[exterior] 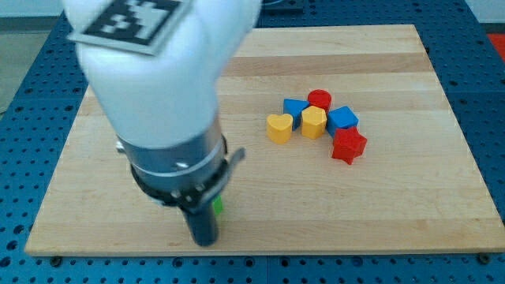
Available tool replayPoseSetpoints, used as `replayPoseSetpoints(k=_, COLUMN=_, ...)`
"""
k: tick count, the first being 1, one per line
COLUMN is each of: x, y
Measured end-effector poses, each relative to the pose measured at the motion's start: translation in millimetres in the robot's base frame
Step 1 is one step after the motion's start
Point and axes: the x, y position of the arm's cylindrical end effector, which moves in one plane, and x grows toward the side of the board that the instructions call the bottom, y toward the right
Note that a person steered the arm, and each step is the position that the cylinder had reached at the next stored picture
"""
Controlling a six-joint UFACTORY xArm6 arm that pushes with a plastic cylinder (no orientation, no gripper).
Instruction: Move the green star toward the red star
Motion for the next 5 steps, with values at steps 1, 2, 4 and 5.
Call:
replayPoseSetpoints(k=1, x=-37, y=30)
replayPoseSetpoints(k=2, x=-61, y=54)
replayPoseSetpoints(k=4, x=-43, y=54)
replayPoseSetpoints(k=5, x=-35, y=28)
